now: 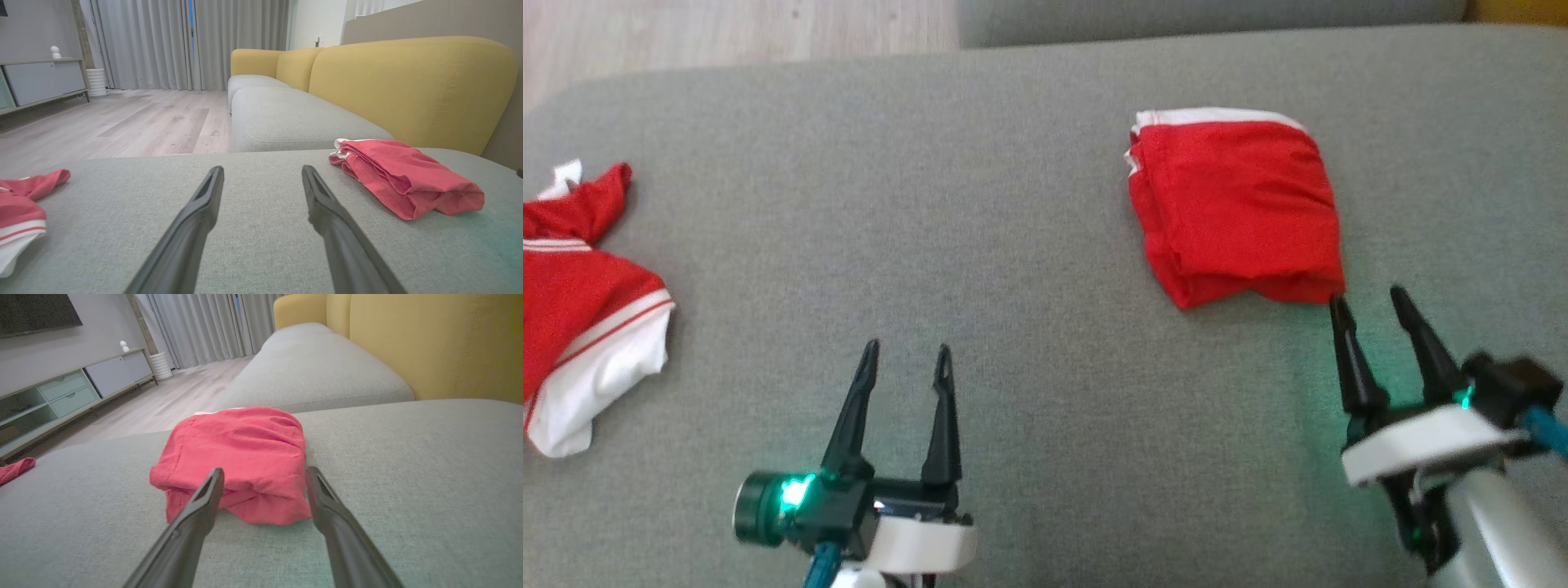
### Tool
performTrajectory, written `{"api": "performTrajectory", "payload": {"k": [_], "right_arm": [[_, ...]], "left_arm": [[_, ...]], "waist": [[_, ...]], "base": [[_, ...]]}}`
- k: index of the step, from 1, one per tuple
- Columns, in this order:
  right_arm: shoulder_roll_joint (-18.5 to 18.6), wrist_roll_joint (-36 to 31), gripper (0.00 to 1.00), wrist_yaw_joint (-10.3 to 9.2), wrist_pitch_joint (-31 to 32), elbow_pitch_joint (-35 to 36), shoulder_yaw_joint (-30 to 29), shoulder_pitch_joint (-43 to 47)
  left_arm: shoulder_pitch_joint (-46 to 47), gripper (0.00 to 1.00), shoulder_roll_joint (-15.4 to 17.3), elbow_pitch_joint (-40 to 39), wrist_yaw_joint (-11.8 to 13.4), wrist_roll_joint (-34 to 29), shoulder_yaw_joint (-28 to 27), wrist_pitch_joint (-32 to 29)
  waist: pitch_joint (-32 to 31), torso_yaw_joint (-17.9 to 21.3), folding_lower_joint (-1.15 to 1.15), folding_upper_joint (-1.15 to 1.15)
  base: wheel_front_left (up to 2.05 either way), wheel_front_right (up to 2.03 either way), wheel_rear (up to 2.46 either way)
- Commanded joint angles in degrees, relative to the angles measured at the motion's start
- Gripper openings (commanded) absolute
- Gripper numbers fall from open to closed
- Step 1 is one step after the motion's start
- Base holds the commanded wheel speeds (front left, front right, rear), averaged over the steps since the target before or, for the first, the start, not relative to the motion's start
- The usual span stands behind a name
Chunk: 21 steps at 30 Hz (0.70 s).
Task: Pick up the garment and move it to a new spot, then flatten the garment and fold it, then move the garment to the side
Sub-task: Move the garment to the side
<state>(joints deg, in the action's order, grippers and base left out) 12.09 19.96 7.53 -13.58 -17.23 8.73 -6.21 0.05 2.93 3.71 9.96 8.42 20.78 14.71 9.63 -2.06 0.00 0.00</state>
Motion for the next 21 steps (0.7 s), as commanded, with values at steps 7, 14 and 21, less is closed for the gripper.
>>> {"api": "performTrajectory", "payload": {"k": [7, 14, 21], "right_arm": [[3.77, 6.83, 1.0, -0.04, 10.07, 0.73, 1.15, -9.42], [5.95, 15.77, 1.0, -0.04, 20.57, -2.52, -1.19, -18.24], [6.65, 19.77, 1.0, -0.04, 26.7, -7.68, -2.17, -22.46]], "left_arm": [[6.7, 1.0, -0.05, -2.07, -0.39, -1.31, 1.29, 0.29], [10.99, 1.0, -0.05, -1.39, -0.28, -1.46, 4.03, 0.29], [13.51, 1.0, -0.05, -1.71, 0.54, -0.72, 5.83, 0.29]], "waist": [[5.65, -0.51, 0.0, 0.0], [10.25, -1.71, 0.0, 0.0], [13.51, -3.12, 0.0, 0.0]], "base": [[0.0, 0.0, 0.0], [0.0, 0.0, 0.0], [0.0, 0.0, 0.0]]}}
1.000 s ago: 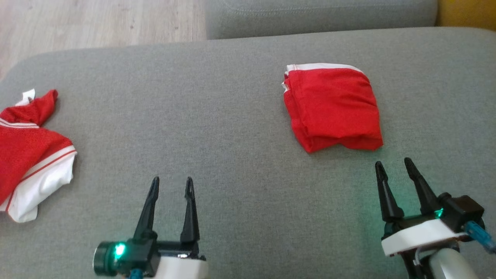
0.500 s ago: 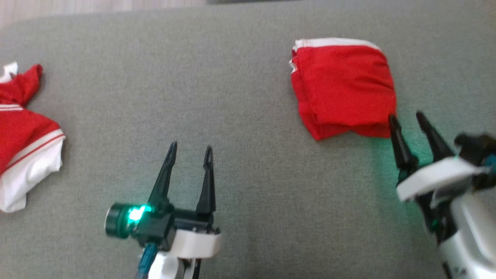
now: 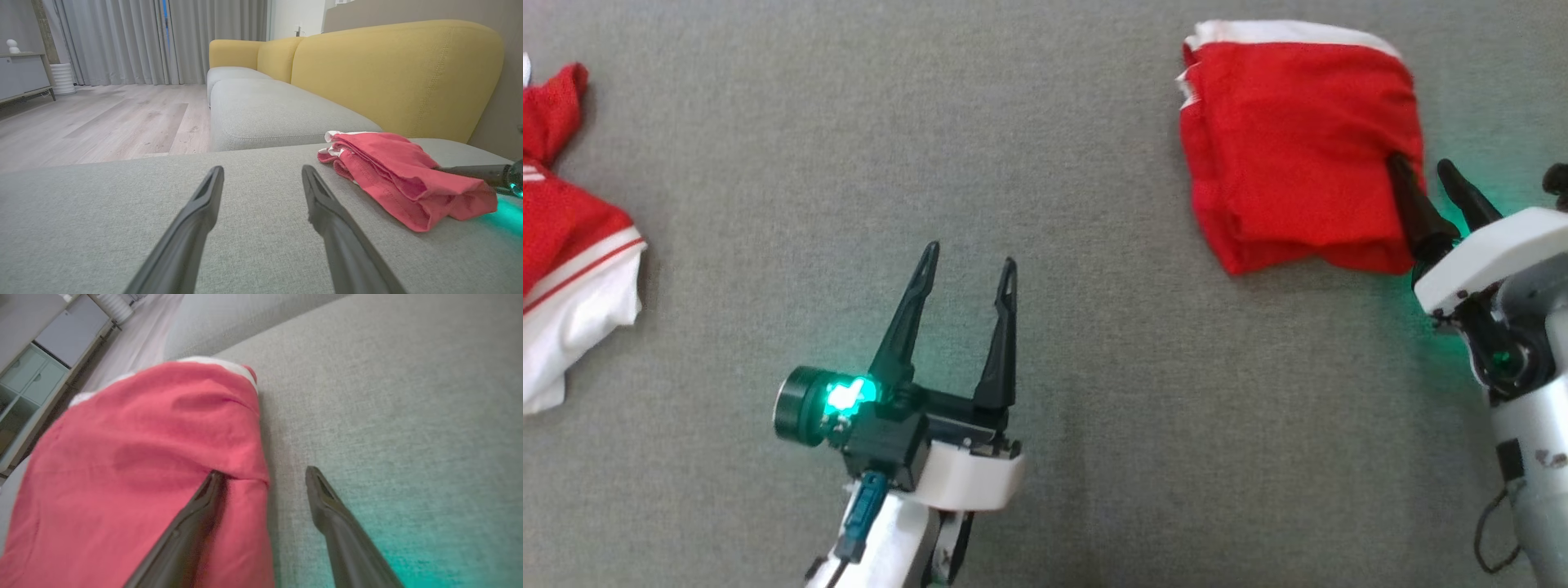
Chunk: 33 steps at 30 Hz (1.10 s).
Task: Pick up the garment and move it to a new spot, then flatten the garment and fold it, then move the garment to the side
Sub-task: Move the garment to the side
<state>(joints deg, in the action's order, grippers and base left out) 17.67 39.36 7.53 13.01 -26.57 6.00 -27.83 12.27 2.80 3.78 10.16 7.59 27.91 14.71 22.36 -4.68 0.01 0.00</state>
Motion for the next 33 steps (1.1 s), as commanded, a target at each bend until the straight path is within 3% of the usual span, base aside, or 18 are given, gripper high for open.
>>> {"api": "performTrajectory", "payload": {"k": [1, 3, 4, 6, 13, 23, 33], "right_arm": [[1.02, 0.61, 1.0, -0.04, 0.58, 1.07, 0.61, -1.06], [0.88, 1.31, 0.98, -0.04, 1.25, 0.64, 1.16, -1.24], [0.74, 1.81, 0.47, -0.04, 1.25, 0.73, 1.33, -1.29], [0.69, 2.5, 0.0, -0.04, 0.77, 1.19, 1.52, -1.37], [4.49, 1.24, 0.0, -0.04, -1.25, 3.8, 1.87, -1.33], [16.06, -2.23, 0.0, -0.04, -1.18, 4.69, -3.81, -3.07], [20.73, -7.29, 0.0, -0.04, -2.01, 1.07, -10.81, -6.82]], "left_arm": [[1.59, 1.0, 0.08, -1.81, 0.49, 0.15, -1.08, 0.29], [2.09, 1.0, 0.08, -1.84, 0.77, 0.27, -0.71, 0.29], [2.29, 1.0, 0.08, -1.83, 0.9, 0.32, -0.6, 0.29], [2.63, 1.0, 0.08, -1.74, 1.12, 0.43, -0.55, 0.29], [3.77, 1.0, 0.08, -2.03, 1.27, 0.23, -1.09, 0.29], [9.03, 1.0, 0.08, -1.13, -0.7, -2.72, -1.66, 0.29], [11.99, 1.0, 0.09, -0.5, -1.65, -4.19, -2.27, 0.29]], "waist": [[1.15, -0.67, -0.01, 0.0], [1.98, -0.89, -0.01, 0.0], [2.35, -0.89, -0.01, 0.0], [2.98, -0.66, -0.01, 0.0], [5.08, 2.04, -0.01, 0.0], [10.67, 7.79, -0.01, 0.0], [14.74, 8.63, -0.01, 0.0]], "base": [[0.0, 0.0, 0.0], [0.0, 0.0, 0.0], [0.0, 0.0, 0.0], [0.0, 0.0, 0.0], [0.0, 0.0, 0.0], [0.0, 0.0, 0.0], [0.0, 0.0, 0.0]]}}
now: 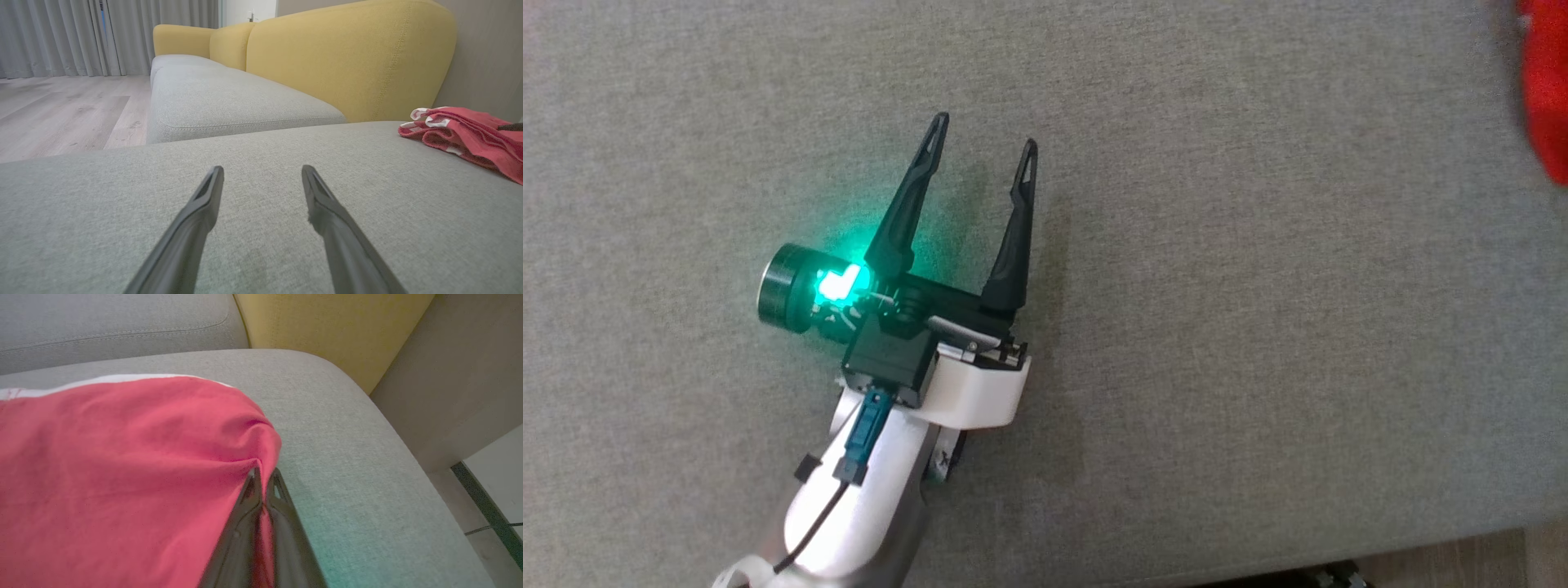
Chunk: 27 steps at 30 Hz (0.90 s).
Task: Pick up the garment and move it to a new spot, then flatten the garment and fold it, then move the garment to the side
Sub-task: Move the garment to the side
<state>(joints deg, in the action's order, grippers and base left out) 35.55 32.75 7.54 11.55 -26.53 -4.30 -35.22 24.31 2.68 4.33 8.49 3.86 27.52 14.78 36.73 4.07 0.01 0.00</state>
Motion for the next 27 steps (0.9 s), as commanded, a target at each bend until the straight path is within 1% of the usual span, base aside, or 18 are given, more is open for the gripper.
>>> {"api": "performTrajectory", "payload": {"k": [1, 2, 3, 4, 5, 6, 8, 11, 15, 20, 21, 24, 27], "right_arm": [[2.88, -1.33, 0.0, -0.05, -0.71, 0.56, -1.24, 0.41], [2.94, -2.3, 0.06, -0.05, -0.98, 0.12, -2.01, 0.23], [3.02, -3.5, 0.29, -0.05, -1.16, -0.33, -2.67, 0.16], [2.97, -4.65, 0.46, -0.05, -1.28, -0.86, -3.53, 0.08], [2.77, -6.05, 0.89, -0.05, -1.48, -1.54, -4.71, -0.04], [2.5, -7.8, 1.0, -0.05, -1.85, -2.16, -5.89, -0.11], [1.29, -11.29, 1.0, -0.05, -2.45, -3.13, -7.68, 0.05], [-1.81, -15.32, 1.0, -0.05, -3.43, -3.36, -9.52, 1.03], [-6.68, -19.43, 1.0, -0.05, -7.14, -0.73, -8.95, 3.82], [-13.94, -20.08, 1.0, -0.05, -11.65, 3.02, -3.93, 8.7], [-13.94, -20.08, 1.0, -0.05, -11.65, 3.02, -3.93, 8.7], [-17.47, -19.29, 1.0, -0.05, -14.47, 3.71, -0.1, 11.4], [-20.13, -17.7, 1.0, -0.05, -18.0, 3.6, 3.97, 13.58]], "left_arm": [[0.05, 1.0, 0.21, -1.01, 0.25, -0.4, -1.96, 0.22], [0.18, 1.0, 0.21, -1.01, 0.41, -0.31, -2.01, 0.22], [0.32, 1.0, 0.21, -1.0, 0.47, -0.19, -1.99, 0.22], [0.48, 1.0, 0.21, -0.98, 0.54, -0.04, -1.93, 0.22], [0.61, 1.0, 0.21, -0.98, 0.65, 0.11, -1.88, 0.22], [0.69, 1.0, 0.21, -0.98, 0.81, 0.32, -1.84, 0.22], [0.58, 1.0, 0.21, -0.9, 1.21, 0.83, -1.8, 0.22], [-0.14, 1.0, 0.21, -0.53, 1.7, 1.7, -1.72, 0.22], [-1.77, 1.0, 0.21, -0.33, 2.27, 3.15, -2.01, 0.22], [-5.26, 1.0, 0.21, 0.19, 2.95, 6.19, -3.64, 0.22], [-5.26, 1.0, 0.21, 0.19, 2.95, 6.19, -3.64, 0.22], [-7.46, 1.0, 0.2, 0.87, 3.42, 7.38, -4.86, 0.22], [-9.79, 1.0, 0.2, 1.59, 3.51, 8.54, -6.03, 0.22]], "waist": [[0.52, -0.22, -0.01, 0.0], [0.67, -0.35, -0.01, 0.0], [0.77, -0.56, -0.01, 0.0], [0.78, -0.85, -0.01, 0.0], [0.7, -1.12, -0.01, 0.0], [0.48, -1.46, -0.01, 0.0], [-0.38, -2.07, -0.01, 0.0], [-2.55, -2.96, -0.01, 0.0], [-6.68, -4.0, -0.01, 0.0], [-12.76, -5.02, -0.01, 0.0], [-12.76, -5.02, -0.01, 0.0], [-16.65, -5.75, -0.01, 0.0], [-20.16, -6.34, -0.01, 0.0]], "base": [[0.0, 0.0, 0.0], [0.0, 0.0, 0.0], [0.0, 0.0, 0.0], [0.0, 0.0, 0.0], [0.0, 0.0, 0.0], [0.0, 0.0, 0.0], [0.0, 0.0, 0.0], [0.0, 0.0, 0.0], [0.0, 0.0, 0.0], [0.0, 0.0, 0.0], [0.0, 0.0, 0.0], [0.0, 0.0, 0.0], [0.0, 0.0, 0.0]]}}
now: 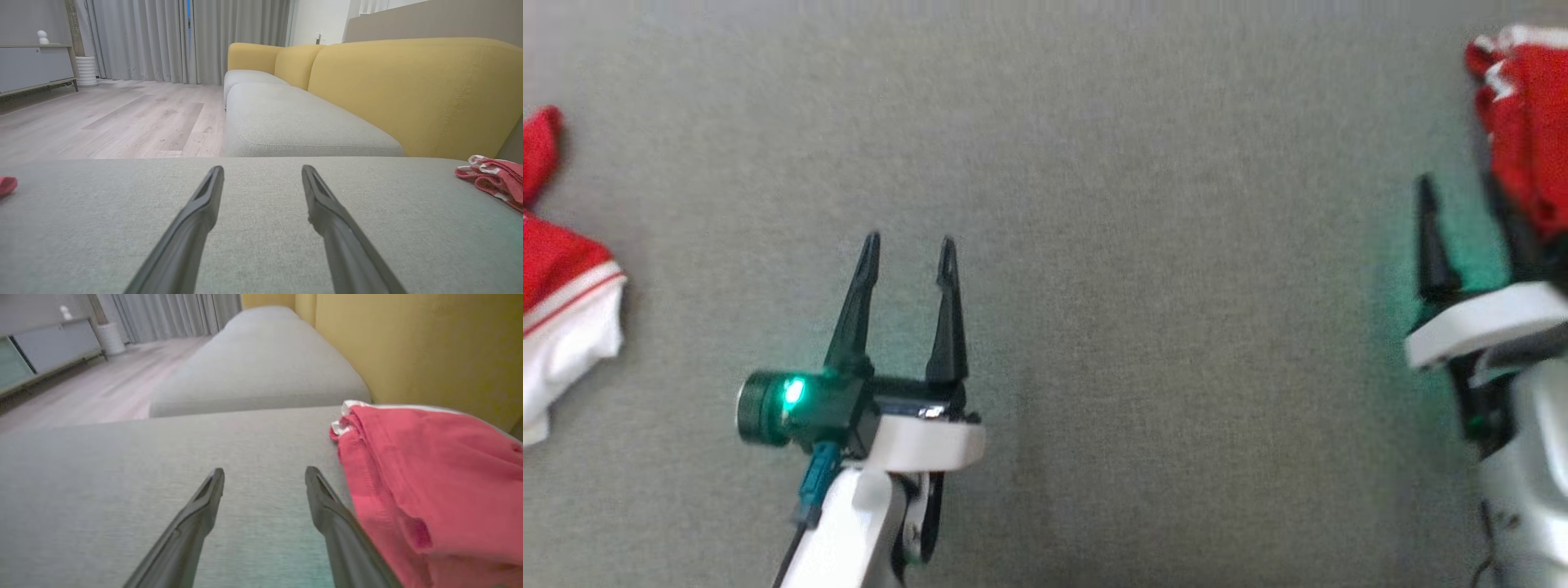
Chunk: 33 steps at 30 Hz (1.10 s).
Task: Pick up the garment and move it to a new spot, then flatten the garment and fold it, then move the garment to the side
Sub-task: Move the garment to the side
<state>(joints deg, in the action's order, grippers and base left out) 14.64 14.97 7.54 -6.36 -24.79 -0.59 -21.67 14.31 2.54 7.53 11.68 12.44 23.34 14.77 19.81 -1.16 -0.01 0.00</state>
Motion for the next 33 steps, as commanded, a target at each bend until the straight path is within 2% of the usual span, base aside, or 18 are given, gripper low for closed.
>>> {"api": "performTrajectory", "payload": {"k": [1, 4, 7, 15, 22, 26, 33], "right_arm": [[0.2, 0.85, 1.0, -0.05, -1.61, 1.81, 1.89, 0.74], [-1.13, 3.41, 1.0, -0.05, -6.88, 0.72, 5.62, 3.87], [-2.25, 3.28, 1.0, -0.05, -8.42, 0.73, 6.88, 6.53], [-7.03, -0.18, 1.0, -0.05, -8.62, 11.9, 5.43, 16.01], [-8.47, -1.52, 1.0, -0.05, -8.63, 15.31, 6.93, 22.93], [-8.93, -1.52, 1.0, -0.05, -8.64, 15.7, 6.82, 24.51], [-9.25, -1.91, 1.0, -0.05, -8.64, 16.07, 6.68, 25.61]], "left_arm": [[-0.5, 1.0, 0.34, -1.29, 0.23, 0.23, -2.2, 0.23], [-3.26, 1.0, 0.34, -0.47, -0.1, 0.35, -3.41, 0.23], [-5.61, 1.0, 0.34, -0.56, -0.15, -0.47, -4.43, 0.23], [-12.55, 1.0, 0.34, -3.96, -0.88, -2.66, -7.57, 0.23], [-18.19, 1.0, 0.34, -7.15, -2.42, -4.03, -10.16, 0.23], [-19.21, 1.0, 0.34, -7.69, -2.94, -5.94, -10.56, 0.23], [-19.69, 1.0, 0.34, -7.14, -2.9, -5.27, -10.66, 0.23]], "waist": [[-4.5, -1.39, 0.01, 0.0], [-9.25, -2.6, 0.01, 0.0], [-12.78, -2.88, 0.01, 0.0], [-19.04, -2.05, 0.01, 0.0], [-21.52, -1.6, 0.01, 0.0], [-22.09, -1.76, 0.01, 0.0], [-22.38, -2.03, 0.01, 0.0]], "base": [[0.0, 0.0, 0.0], [0.0, 0.0, 0.0], [0.0, 0.0, 0.0], [0.0, 0.0, 0.0], [0.0, 0.0, 0.0], [0.0, 0.0, 0.0], [0.0, 0.0, 0.0]]}}
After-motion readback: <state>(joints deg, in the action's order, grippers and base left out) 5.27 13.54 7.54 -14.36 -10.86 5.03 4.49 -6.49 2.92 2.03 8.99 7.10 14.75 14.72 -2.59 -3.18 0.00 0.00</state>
